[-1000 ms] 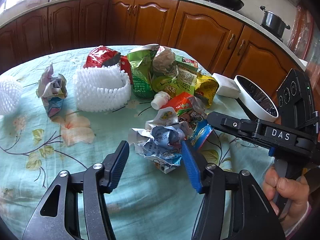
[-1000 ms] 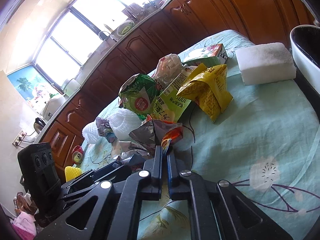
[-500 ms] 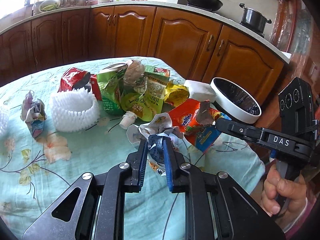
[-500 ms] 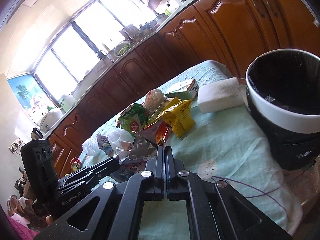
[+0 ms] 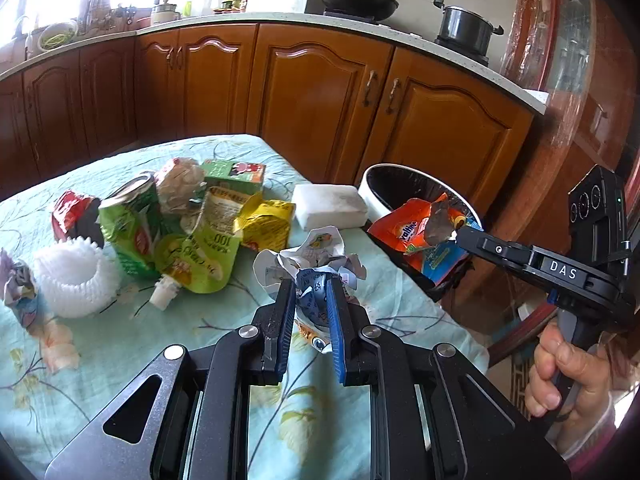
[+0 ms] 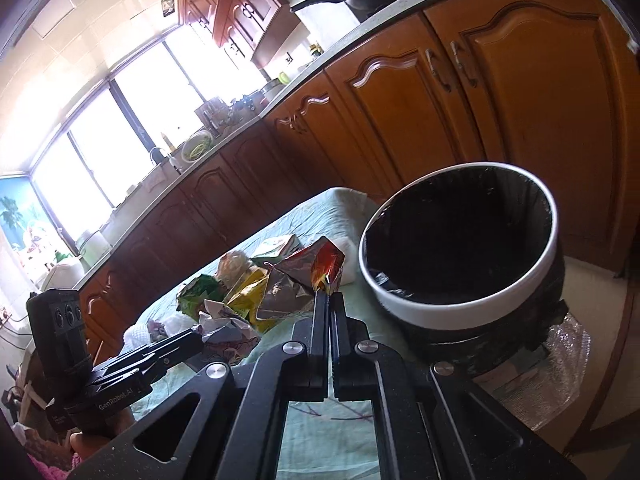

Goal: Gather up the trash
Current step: 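Carry both wrappers over the black-lined bin and open both tools to drop them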

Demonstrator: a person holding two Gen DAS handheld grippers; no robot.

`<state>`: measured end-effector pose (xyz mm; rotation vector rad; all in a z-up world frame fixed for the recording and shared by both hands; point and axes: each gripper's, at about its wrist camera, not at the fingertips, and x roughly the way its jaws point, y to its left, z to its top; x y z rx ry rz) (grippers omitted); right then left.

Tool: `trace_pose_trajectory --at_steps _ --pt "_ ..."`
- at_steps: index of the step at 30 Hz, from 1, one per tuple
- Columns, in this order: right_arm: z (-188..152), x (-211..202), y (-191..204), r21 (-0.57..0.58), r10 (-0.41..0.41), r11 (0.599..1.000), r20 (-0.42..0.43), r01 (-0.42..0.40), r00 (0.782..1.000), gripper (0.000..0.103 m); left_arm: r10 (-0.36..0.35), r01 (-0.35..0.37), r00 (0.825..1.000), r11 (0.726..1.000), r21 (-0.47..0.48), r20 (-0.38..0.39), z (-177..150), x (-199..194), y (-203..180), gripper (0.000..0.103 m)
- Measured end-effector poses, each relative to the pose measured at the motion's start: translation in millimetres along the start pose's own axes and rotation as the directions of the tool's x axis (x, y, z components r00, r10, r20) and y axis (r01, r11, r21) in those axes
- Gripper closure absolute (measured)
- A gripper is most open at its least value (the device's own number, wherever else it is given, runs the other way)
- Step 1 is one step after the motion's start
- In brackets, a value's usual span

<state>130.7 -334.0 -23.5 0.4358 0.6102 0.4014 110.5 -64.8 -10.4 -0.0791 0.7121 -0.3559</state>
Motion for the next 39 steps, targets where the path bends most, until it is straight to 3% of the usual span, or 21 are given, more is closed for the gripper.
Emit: trace_pose_trajectory --at_steps 7,15,28,33,35,37,39 --pt "22 -11 -27 -0.005 -0.094 0.996 0.047 0.094 0.994 0.102 -0.052 0.051 0.999 0.998 0.048 0.016 27 18 -33 0.088" --pt "46 -2 -40 -0.046 -0.193 0.98 0.036 0.195 0.98 0.102 -0.095 0.093 0.995 0.991 0.095 0.011 59 47 -71 0.088" --pt "66 24 -68 -0.058 -0.251 0.967 -0.033 0.249 0.967 0.102 -0.11 0.124 0.988 0.984 0.126 -0.109 94 120 -112 0.088" --pt "67 34 -79 -0.045 -0.27 0.962 -0.074 0.268 0.96 0.09 -0.1 0.121 0.985 0.981 0.149 -0.142 97 142 -124 0.087" --pt "70 35 -84 -0.03 -0.269 0.963 -0.07 0.267 0.961 0.068 -0.094 0.12 0.983 0.98 0.16 -0.161 98 149 -128 0.08" --pt "70 30 -85 -0.019 -0.265 0.964 -0.053 0.264 0.963 0.057 -0.079 0.107 0.983 0.98 0.168 -0.168 98 151 -130 0.058" --pt "69 26 -86 -0.005 -0.252 0.968 -0.038 0.252 0.967 0.053 -0.071 0.098 0.985 0.981 0.166 -0.158 97 150 -131 0.044"
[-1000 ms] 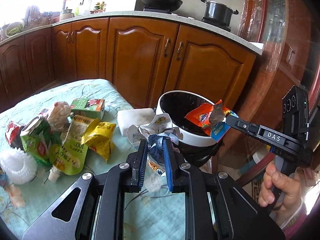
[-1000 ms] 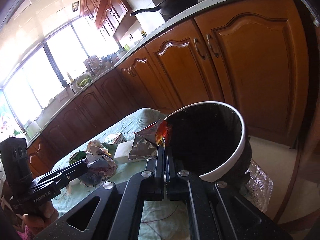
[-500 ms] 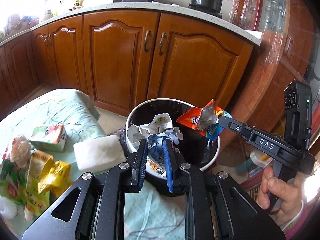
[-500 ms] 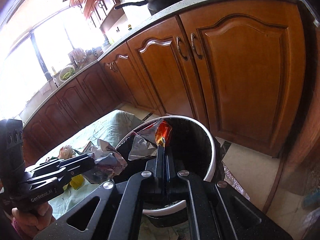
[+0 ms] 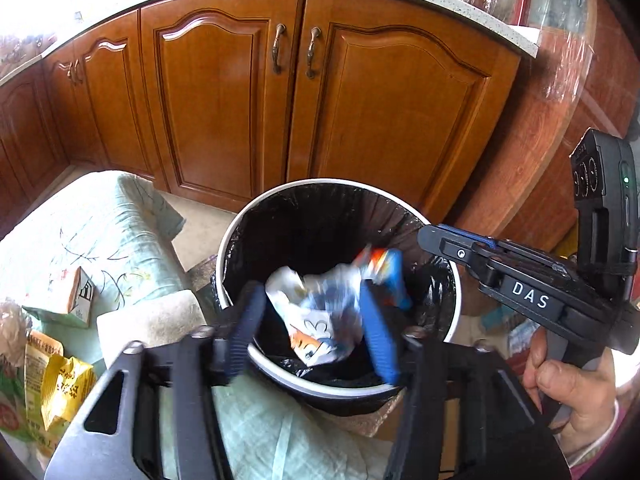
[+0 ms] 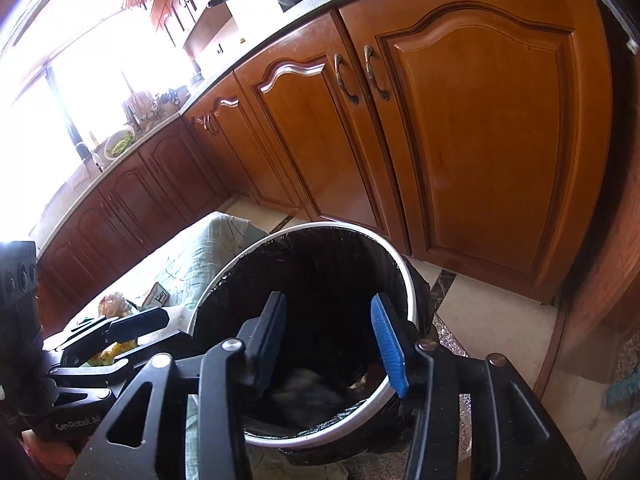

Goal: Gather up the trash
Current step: 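Carry both wrappers over the black-lined bin and open both tools to drop them, then move both open tools back toward the trash on the table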

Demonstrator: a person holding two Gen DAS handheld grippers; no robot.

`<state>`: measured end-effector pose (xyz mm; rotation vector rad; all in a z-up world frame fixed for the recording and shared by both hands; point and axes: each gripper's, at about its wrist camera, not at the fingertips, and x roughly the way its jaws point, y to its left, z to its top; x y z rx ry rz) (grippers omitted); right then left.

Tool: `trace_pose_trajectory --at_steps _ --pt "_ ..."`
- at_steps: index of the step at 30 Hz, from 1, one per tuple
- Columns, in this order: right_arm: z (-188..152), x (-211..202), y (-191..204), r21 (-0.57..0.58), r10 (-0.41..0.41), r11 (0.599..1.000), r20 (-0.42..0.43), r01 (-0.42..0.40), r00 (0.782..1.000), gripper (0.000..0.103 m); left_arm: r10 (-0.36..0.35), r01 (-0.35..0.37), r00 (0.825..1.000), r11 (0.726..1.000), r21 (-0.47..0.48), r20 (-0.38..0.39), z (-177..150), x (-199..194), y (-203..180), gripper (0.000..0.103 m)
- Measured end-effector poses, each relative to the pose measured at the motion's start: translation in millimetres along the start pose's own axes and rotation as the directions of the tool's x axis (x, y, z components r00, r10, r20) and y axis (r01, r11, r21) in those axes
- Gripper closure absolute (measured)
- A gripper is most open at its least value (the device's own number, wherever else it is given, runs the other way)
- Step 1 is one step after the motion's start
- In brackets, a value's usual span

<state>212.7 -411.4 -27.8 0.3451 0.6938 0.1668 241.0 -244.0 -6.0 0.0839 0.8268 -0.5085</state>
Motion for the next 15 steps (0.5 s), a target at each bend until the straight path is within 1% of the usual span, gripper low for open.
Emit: trace_pose_trajectory --at_steps 1,2,3,4,5,8,11,15 --pt "-1 -1 -1 0.009 0.01 1.0 0.005 -0.01 1.0 0.046 0.0 0.0 1.0 1.0 -0.004 0.004 0 -1 1 0.042" --pt "-2 -4 -1 0.015 0.019 1.0 0.012 -0.019 1.0 0.036 -0.003 0.003 1.0 1.0 -0.009 0.004 -1 -2 2 0.042" --pt "-5 -7 1 0.02 0.027 0.999 0.023 -0.027 0.999 0.031 -0.003 0.003 1.0 1.0 -0.016 0.003 -3 -4 5 0.042" --pt "-7 -10 3 0.022 0.033 0.999 0.035 -0.034 0.999 0.021 -0.004 0.004 1.0 1.0 -0.025 0.003 -4 -7 8 0.041" --pt "-10 -15 5 0.023 0.039 0.999 0.049 -0.04 0.998 0.016 -0.007 0.007 1.0 0.999 -0.037 0.005 -7 -10 10 0.04" --pt "-18 -24 17 0.025 0.053 0.998 0.078 -0.055 0.996 0.012 -0.008 0.01 1.0 0.998 -0.07 0.029 -17 -25 18 0.036" --pt "-30 -31 30 0.029 0.08 0.996 0.093 -0.083 0.992 0.012 0.006 -0.001 0.998 0.996 -0.094 0.059 -32 -43 24 0.031" --pt "-46 -33 47 0.034 0.127 0.991 0.081 -0.13 0.989 0.011 0.036 -0.024 0.995 0.991 -0.128 0.096 -55 -69 37 0.029"
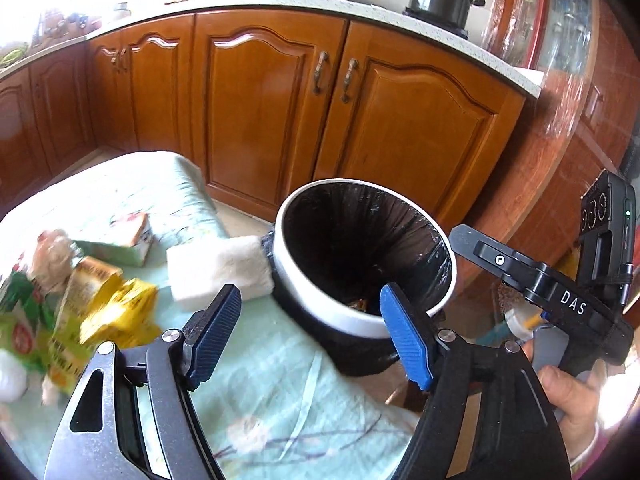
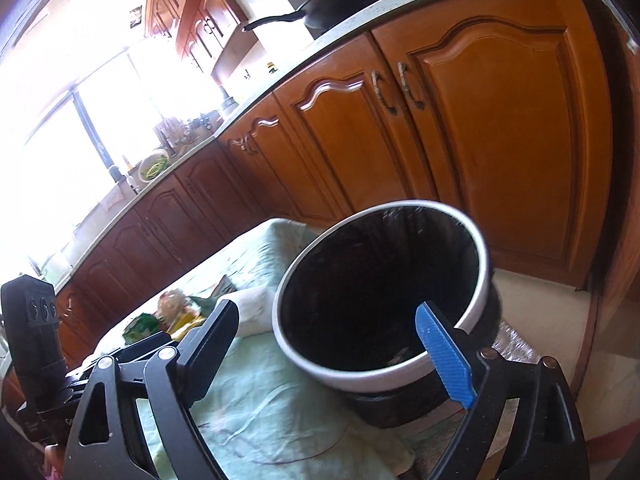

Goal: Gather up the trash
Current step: 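Move both open tools back toward the trash on the table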

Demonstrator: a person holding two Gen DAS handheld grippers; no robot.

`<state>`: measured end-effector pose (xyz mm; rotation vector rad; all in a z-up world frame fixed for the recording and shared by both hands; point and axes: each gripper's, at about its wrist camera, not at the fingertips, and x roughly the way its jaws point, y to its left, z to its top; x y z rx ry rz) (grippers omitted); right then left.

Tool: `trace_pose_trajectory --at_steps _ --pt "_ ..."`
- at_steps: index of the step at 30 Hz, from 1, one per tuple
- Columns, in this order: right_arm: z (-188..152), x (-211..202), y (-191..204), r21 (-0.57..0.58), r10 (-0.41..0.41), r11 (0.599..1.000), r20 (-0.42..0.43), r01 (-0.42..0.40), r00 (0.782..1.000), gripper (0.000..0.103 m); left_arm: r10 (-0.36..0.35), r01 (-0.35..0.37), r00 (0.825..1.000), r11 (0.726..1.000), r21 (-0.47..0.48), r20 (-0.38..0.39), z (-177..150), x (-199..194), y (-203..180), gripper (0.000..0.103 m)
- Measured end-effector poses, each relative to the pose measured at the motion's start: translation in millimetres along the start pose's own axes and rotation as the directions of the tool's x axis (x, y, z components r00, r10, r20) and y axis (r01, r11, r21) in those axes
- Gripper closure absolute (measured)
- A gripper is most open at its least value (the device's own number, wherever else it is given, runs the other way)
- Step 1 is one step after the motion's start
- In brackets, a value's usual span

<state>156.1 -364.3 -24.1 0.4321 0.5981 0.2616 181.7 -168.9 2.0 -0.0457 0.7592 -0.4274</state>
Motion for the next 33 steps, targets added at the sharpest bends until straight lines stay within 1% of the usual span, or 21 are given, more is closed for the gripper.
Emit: trace_pose_trajectory --at_steps 6,13,15,19,23,31,33 --pt "-22 9 26 -0.005 0.055 0.998 -0.055 -0.056 0.997 0.011 0.053 -0.05 0.998 0.996 -0.079 0.032 -24 -34 36 0.029" --pt "-40 20 60 -0.044 0.096 0.994 -0.1 -0.101 0.99 0.011 0.123 -0.113 0.991 0.979 -0.17 0.048 -51 -67 83 0.029" --pt "-48 20 72 -0.057 0.104 0.992 -0.109 -0.111 0.989 0.011 0.143 -0.129 0.988 0.971 -0.2 0.057 -58 -76 95 0.029" --pt "-53 29 89 -0.077 0.122 0.988 -0.134 -0.133 0.983 0.011 0.177 -0.155 0.982 0.956 -0.249 0.068 -74 -92 119 0.029" --pt "-56 40 107 -0.098 0.137 0.983 -0.155 -0.153 0.978 0.011 0.213 -0.182 0.974 0.94 -0.288 0.078 -82 -104 138 0.029" --pt "-58 69 133 -0.122 0.175 0.972 -0.204 -0.203 0.963 0.011 0.269 -0.223 0.96 0.908 -0.355 0.083 -91 -118 174 0.029" --pt "-56 78 137 -0.126 0.18 0.969 -0.22 -0.211 0.959 0.011 0.29 -0.244 0.954 0.898 -0.366 0.077 -91 -119 183 0.029"
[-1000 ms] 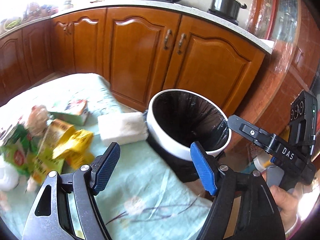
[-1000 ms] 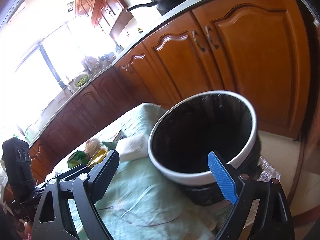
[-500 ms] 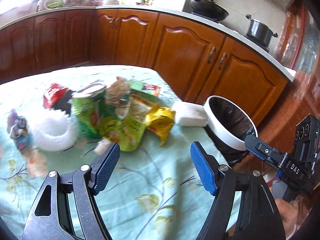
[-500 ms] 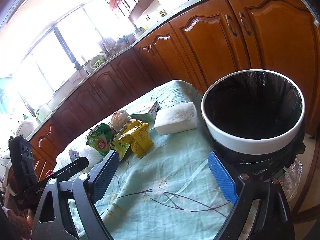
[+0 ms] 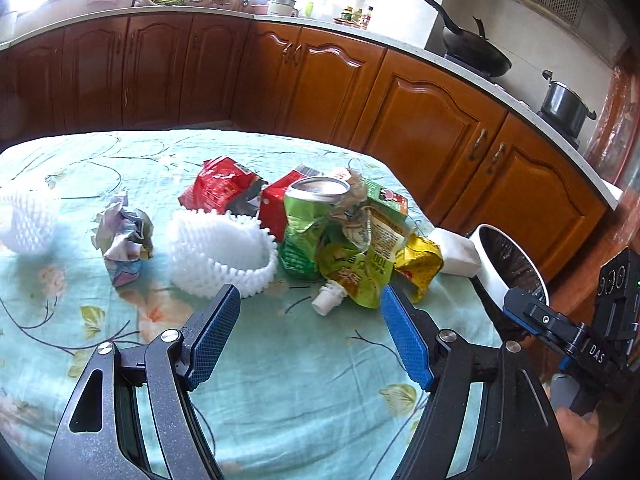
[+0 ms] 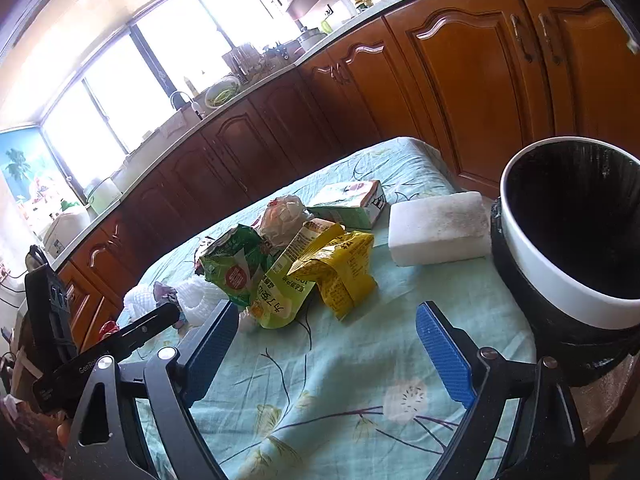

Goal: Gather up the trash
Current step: 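Move both open tools back toward the trash on the table, then grasp the yellow snack bag with the right tool while the left tool grasps the white foam net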

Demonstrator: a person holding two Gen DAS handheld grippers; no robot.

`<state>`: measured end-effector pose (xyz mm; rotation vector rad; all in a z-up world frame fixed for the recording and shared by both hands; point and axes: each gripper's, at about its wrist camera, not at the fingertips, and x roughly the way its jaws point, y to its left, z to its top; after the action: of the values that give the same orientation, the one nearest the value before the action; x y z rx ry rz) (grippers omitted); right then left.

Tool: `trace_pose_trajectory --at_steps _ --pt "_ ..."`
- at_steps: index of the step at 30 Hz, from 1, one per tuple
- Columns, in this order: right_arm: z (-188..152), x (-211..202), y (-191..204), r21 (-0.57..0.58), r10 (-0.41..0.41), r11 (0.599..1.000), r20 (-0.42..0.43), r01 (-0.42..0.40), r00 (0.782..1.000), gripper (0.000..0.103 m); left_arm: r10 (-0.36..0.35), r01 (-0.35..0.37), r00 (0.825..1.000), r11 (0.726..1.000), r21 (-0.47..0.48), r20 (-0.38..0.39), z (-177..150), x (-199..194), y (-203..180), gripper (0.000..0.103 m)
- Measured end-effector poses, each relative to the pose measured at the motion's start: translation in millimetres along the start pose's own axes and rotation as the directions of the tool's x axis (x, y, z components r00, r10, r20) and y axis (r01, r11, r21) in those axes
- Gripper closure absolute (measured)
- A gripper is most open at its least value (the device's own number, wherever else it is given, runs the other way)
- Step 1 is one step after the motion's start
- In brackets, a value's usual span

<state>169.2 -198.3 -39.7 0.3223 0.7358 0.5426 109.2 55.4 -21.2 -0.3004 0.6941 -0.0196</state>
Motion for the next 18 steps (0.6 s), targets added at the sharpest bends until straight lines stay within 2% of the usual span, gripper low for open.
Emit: trace_pose_trajectory --at_steps 6,10,12,14,16,17,18 --pt "12 33 -3 0.025 0.007 1.0 -0.056 -0.006 0.998 0.013 0.061 -0.061 0.998 0.998 -0.012 -0.022 10 16 21 0.029" --pt "18 52 -6 0.047 0.015 0.999 -0.081 -0.012 0.997 0.02 0.09 -0.091 0.995 0.996 -0.009 -0.048 19 31 29 0.029" --pt "19 62 -7 0.056 0.02 0.998 -0.098 -0.015 0.995 0.027 0.102 -0.102 0.993 0.995 -0.003 -0.059 24 39 32 0.029" --pt "20 70 -8 0.06 0.021 0.998 -0.112 -0.014 0.994 0.04 0.117 -0.117 0.991 0.993 0.006 -0.068 27 46 35 0.029" --pt "19 76 -8 0.057 0.016 0.998 -0.12 -0.009 0.993 0.049 0.121 -0.12 0.989 0.993 0.015 -0.082 28 53 37 0.029" --pt "19 78 -7 0.051 0.016 0.999 -0.119 -0.01 0.993 0.059 0.124 -0.123 0.988 0.992 0.02 -0.087 27 56 38 0.029" --pt "18 78 -6 0.043 0.021 0.999 -0.117 -0.016 0.993 0.06 0.124 -0.123 0.988 0.992 0.026 -0.09 26 58 36 0.033"
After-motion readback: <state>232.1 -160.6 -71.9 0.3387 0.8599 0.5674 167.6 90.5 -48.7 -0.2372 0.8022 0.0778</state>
